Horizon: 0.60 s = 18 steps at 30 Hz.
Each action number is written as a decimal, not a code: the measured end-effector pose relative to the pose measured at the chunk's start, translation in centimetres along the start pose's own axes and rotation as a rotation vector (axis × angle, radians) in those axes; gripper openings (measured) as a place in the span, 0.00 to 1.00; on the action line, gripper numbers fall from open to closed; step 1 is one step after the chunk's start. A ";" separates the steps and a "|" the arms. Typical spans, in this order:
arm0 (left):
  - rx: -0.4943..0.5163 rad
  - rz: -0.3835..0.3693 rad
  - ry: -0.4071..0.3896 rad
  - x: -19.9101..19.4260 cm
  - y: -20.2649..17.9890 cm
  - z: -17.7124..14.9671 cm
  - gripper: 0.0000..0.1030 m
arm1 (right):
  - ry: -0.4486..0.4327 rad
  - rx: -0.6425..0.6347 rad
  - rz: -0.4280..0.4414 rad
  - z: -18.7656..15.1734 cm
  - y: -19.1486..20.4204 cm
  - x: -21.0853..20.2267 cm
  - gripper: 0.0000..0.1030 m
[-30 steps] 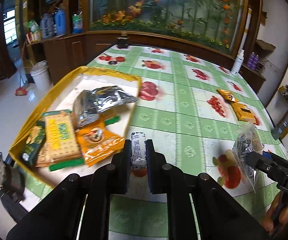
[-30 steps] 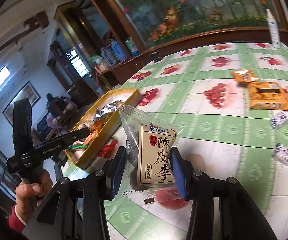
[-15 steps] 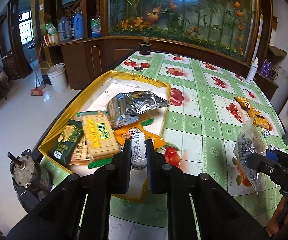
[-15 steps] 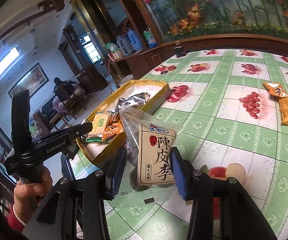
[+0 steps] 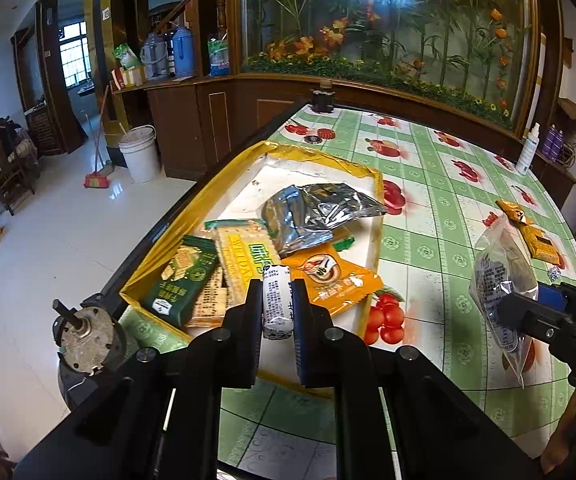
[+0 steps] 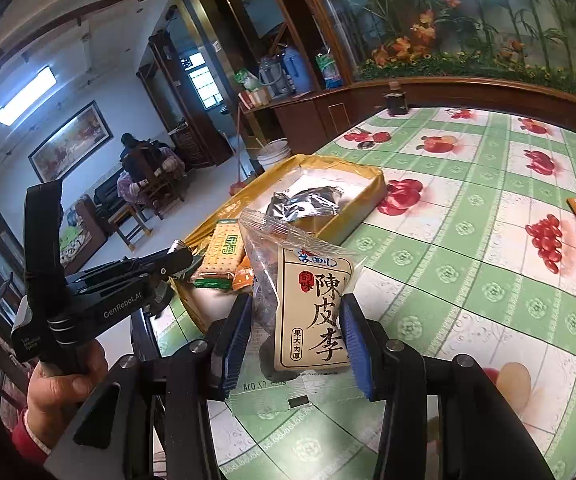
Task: Organize snacks
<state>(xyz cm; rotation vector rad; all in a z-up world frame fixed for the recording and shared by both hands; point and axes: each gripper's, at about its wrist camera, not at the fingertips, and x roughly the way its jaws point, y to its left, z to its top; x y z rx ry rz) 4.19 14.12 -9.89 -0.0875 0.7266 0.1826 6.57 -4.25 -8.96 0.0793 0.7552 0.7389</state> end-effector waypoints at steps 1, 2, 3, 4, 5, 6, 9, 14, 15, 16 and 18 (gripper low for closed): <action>0.000 0.006 -0.002 0.0 0.2 0.0 0.11 | 0.002 -0.008 0.003 0.1 0.3 0.2 0.44; -0.001 0.011 -0.003 -0.1 0.4 0.0 0.11 | 0.002 -0.014 0.006 0.2 0.5 0.3 0.44; -0.003 0.014 -0.003 0.0 0.5 -0.1 0.11 | 0.002 -0.020 0.010 0.4 0.7 0.4 0.44; -0.006 0.017 -0.002 0.0 0.7 -0.1 0.11 | 0.004 -0.025 0.014 0.5 0.8 0.6 0.44; -0.007 0.021 -0.001 0.0 0.9 -0.2 0.11 | 0.004 -0.030 0.016 0.5 1.0 0.7 0.44; -0.010 0.025 0.001 0.1 1.1 -0.4 0.11 | 0.005 -0.035 0.018 0.5 1.2 0.8 0.44; -0.017 0.029 0.009 0.4 1.7 -0.7 0.11 | 0.011 -0.044 0.022 0.3 1.5 1.2 0.44; -0.026 0.033 0.031 0.8 2.4 -1.2 0.11 | 0.014 -0.041 0.023 0.1 1.6 1.4 0.44; -0.029 0.034 0.033 0.9 2.5 -1.3 0.11 | 0.014 -0.040 0.023 0.1 1.6 1.4 0.44; -0.032 0.035 0.034 0.9 2.6 -1.3 0.11 | 0.015 -0.040 0.024 0.1 1.6 1.4 0.44; -0.039 0.032 0.035 1.0 2.8 -1.3 0.11 | 0.019 -0.040 0.025 0.1 1.6 1.6 0.44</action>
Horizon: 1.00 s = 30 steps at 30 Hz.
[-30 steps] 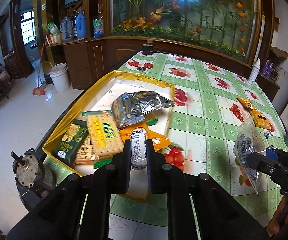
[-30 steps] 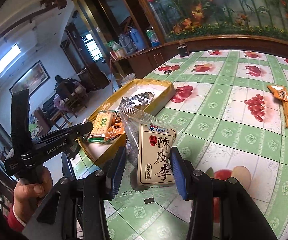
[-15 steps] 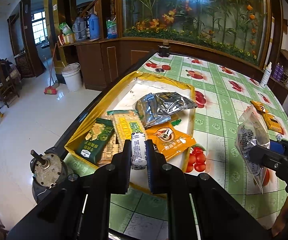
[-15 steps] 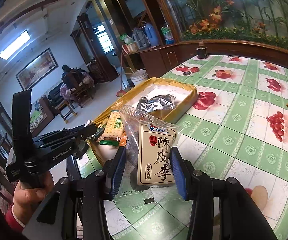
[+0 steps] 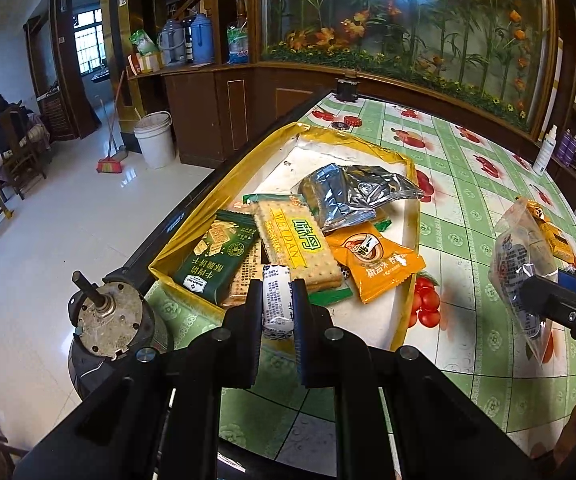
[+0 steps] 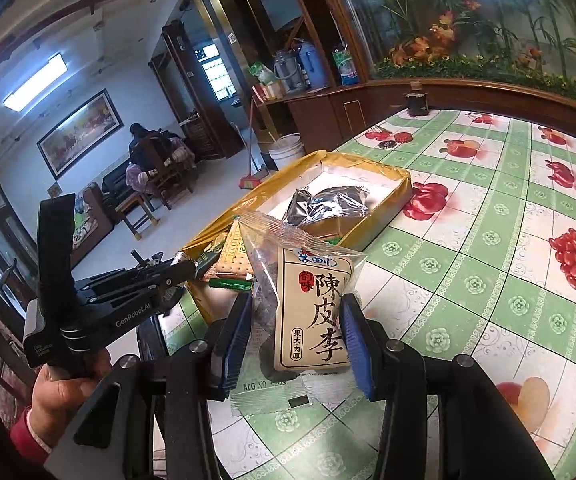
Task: Organize snacks
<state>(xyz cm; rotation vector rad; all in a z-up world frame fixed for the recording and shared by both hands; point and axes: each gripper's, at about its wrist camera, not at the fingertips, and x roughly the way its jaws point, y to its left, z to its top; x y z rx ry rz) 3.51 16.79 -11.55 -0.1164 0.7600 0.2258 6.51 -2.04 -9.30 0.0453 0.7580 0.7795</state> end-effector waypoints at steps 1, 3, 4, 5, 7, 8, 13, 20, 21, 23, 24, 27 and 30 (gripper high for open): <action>-0.002 -0.001 0.000 0.0 0.0 0.0 0.11 | 0.003 0.000 0.001 0.0 0.0 0.1 0.44; -0.005 -0.005 0.001 0.0 0.3 -0.1 0.11 | 0.009 -0.002 0.003 0.0 0.1 0.5 0.44; -0.005 -0.005 0.003 0.0 0.4 -0.1 0.11 | 0.012 -0.004 0.003 0.0 0.2 0.7 0.44; -0.007 -0.005 0.005 0.1 0.4 -0.1 0.11 | 0.014 -0.006 0.003 0.1 0.2 0.9 0.44; -0.013 -0.005 0.009 0.2 0.7 -0.1 0.11 | 0.019 -0.006 0.007 0.4 0.2 1.5 0.44; -0.015 -0.006 0.014 0.3 0.8 -0.1 0.11 | 0.021 -0.005 0.010 0.6 0.3 1.7 0.44; -0.028 -0.010 0.039 1.2 1.2 0.1 0.11 | 0.026 -0.014 0.020 2.4 0.3 3.8 0.44; -0.051 -0.045 0.076 3.3 1.2 1.3 0.11 | 0.066 -0.034 0.025 5.1 1.0 8.6 0.44; -0.049 -0.048 0.079 3.7 1.1 1.5 0.11 | 0.074 -0.041 0.025 5.3 1.2 9.3 0.44; -0.051 -0.056 0.081 4.1 0.9 1.9 0.11 | 0.092 -0.059 0.016 5.7 1.5 11.0 0.44; -0.046 -0.057 0.083 4.4 0.8 2.1 0.11 | 0.100 -0.068 0.009 5.9 1.6 11.6 0.44; -0.043 -0.060 0.084 5.1 0.5 2.6 0.11 | 0.118 -0.084 -0.013 6.8 1.5 13.6 0.44; -0.051 -0.065 0.091 5.8 0.5 3.3 0.11 | 0.112 -0.086 -0.045 7.8 0.7 15.0 0.44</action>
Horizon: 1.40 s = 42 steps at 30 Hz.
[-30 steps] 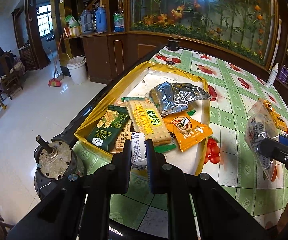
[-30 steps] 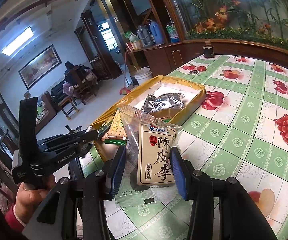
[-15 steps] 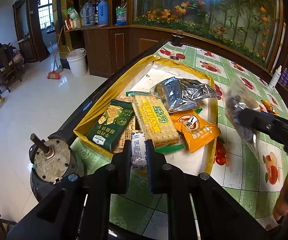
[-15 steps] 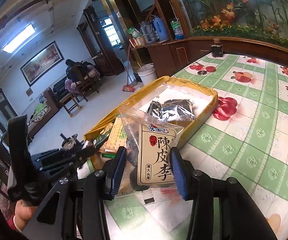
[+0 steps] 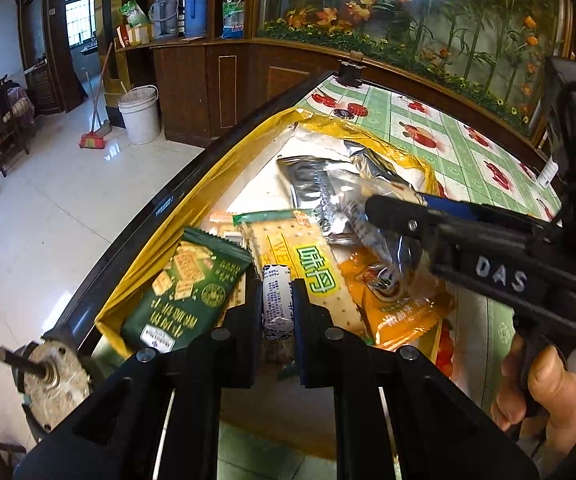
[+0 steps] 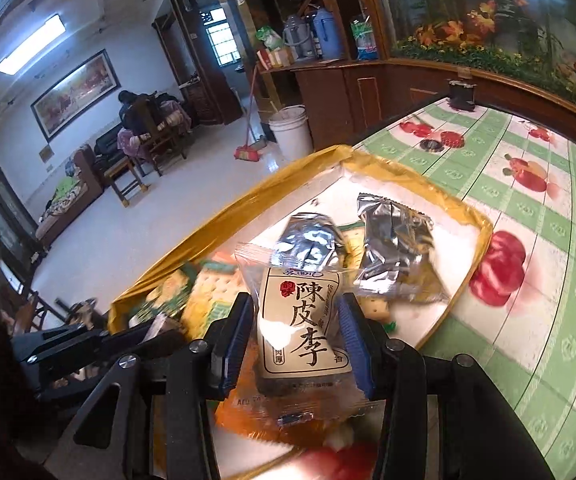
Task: Organize snacks
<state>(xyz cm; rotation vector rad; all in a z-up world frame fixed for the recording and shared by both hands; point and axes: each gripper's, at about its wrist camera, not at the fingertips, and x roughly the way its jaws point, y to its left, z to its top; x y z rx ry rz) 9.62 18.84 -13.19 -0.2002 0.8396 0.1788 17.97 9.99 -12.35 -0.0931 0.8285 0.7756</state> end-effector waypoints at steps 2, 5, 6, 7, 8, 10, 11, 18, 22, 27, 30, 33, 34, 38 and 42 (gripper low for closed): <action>-0.010 -0.002 0.005 0.2 0.1 0.4 0.11 | -0.009 0.010 -0.023 0.9 -0.8 0.5 0.44; -0.011 -0.016 -0.016 -0.2 -0.1 0.9 0.11 | -0.011 0.018 -0.020 1.9 -1.4 1.3 0.44; -0.002 -0.016 -0.022 -0.3 -0.4 1.0 0.11 | -0.009 0.014 -0.025 1.9 -1.4 1.4 0.44; 0.007 -0.016 -0.023 -0.3 -0.7 1.1 0.11 | -0.014 0.007 -0.035 1.8 -1.2 1.5 0.44; 0.014 -0.016 -0.022 -0.2 -0.8 1.2 0.11 | -0.017 0.007 -0.036 1.8 -1.2 1.6 0.45; 0.022 -0.015 -0.016 0.0 -1.2 1.1 0.11 | -0.021 0.020 -0.031 1.4 -1.2 1.4 0.49; 0.025 -0.015 -0.015 0.1 -1.4 1.1 0.11 | -0.022 0.034 -0.028 1.2 -1.3 1.1 0.50; 0.040 -0.003 -0.002 0.7 -2.3 1.2 0.11 | -0.152 0.138 0.022 -0.3 -2.7 -4.7 0.56; 0.063 0.028 -0.007 1.0 -3.0 1.2 0.11 | -0.214 0.192 0.015 -2.9 -4.0 -9.0 0.62; 0.095 0.073 -0.014 1.1 -4.0 1.1 0.11 | -0.197 0.250 -0.035 -7.3 -6.1 -12.3 0.67; 0.108 0.094 -0.017 1.1 -4.5 0.9 0.11 | -0.171 0.308 -0.068 -10.8 -7.8 -14.0 0.67; 0.119 0.107 -0.016 1.1 -5.0 0.7 0.11 | -0.158 0.364 -0.082 -13.8 -8.9 -15.4 0.67; 0.121 0.112 -0.014 1.1 -5.2 0.6 0.11 | -0.158 0.373 -0.087 -14.6 -9.2 -15.9 0.67; 0.119 0.129 -0.006 0.9 -5.5 0.4 0.14 | -0.164 0.406 -0.102 -16.9 -10.0 -17.6 0.67; 0.139 0.168 -0.017 0.3 -6.1 0.1 0.56 | -0.180 0.410 -0.112 -17.6 -10.2 -18.7 0.69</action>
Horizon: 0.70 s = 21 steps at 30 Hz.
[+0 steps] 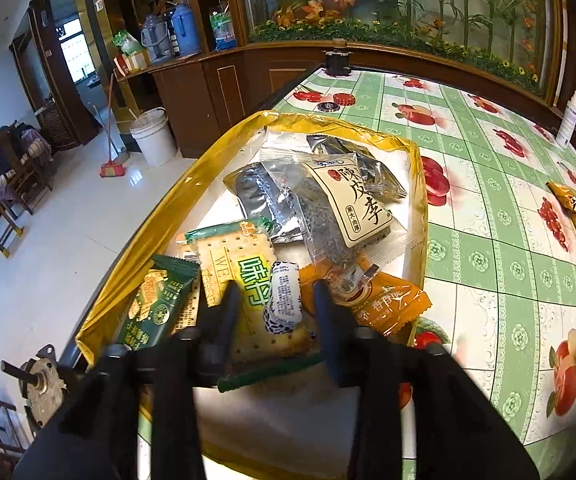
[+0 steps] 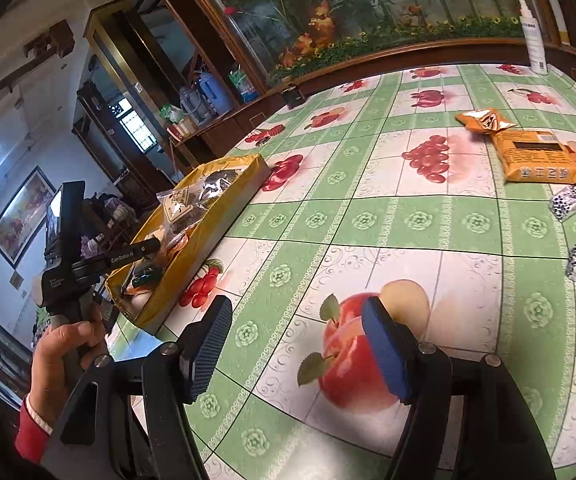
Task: Organize snacks
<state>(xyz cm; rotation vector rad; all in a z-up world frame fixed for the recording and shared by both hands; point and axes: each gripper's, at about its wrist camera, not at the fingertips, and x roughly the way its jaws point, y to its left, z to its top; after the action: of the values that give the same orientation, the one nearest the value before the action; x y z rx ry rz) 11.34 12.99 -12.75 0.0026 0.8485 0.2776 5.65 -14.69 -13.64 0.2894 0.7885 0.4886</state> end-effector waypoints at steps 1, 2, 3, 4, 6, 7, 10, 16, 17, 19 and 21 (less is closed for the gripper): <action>0.002 0.008 -0.009 -0.2 0.0 0.0 0.63 | -0.005 0.002 0.000 -0.1 -0.1 -0.4 0.70; 0.004 0.015 -0.023 -0.7 -0.1 -0.1 0.72 | -0.010 0.003 0.002 0.0 -0.1 -0.5 0.70; 0.007 0.022 -0.035 -1.0 -0.1 -0.1 0.75 | -0.015 0.003 0.003 -0.1 -0.1 -0.7 0.70; 0.011 0.031 -0.043 -1.3 -0.2 -0.1 0.75 | -0.018 0.003 0.003 -0.2 -0.3 -1.0 0.70; 0.022 0.042 -0.054 -1.8 -0.4 -0.1 0.75 | -0.024 0.007 0.001 -0.3 -0.4 -1.2 0.70; 0.024 0.043 -0.057 -2.0 -0.5 -0.1 0.75 | -0.026 0.011 0.001 -0.4 -0.6 -1.4 0.70; 0.016 0.031 -0.055 -2.4 -0.5 -0.3 0.75 | -0.035 0.018 -0.006 -0.6 -1.1 -1.9 0.70; 0.014 -0.023 -0.042 -3.2 -1.5 -1.0 0.75 | -0.062 0.029 -0.035 -1.1 -2.5 -3.8 0.70; 0.018 -0.030 -0.043 -3.4 -1.9 -1.0 0.75 | -0.067 0.032 -0.041 -1.1 -2.8 -4.1 0.70; 0.032 -0.051 -0.047 -3.8 -2.8 -1.1 0.75 | -0.075 0.037 -0.053 -1.2 -3.2 -4.6 0.70; 0.050 -0.075 -0.050 -4.2 -3.9 -1.0 0.75 | -0.083 0.040 -0.066 -1.2 -3.7 -5.2 0.70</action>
<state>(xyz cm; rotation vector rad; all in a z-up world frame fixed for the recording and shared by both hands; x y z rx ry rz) 8.85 8.13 -10.74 0.0242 0.8037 0.1856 2.77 -20.48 -12.92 0.3183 0.7249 0.3966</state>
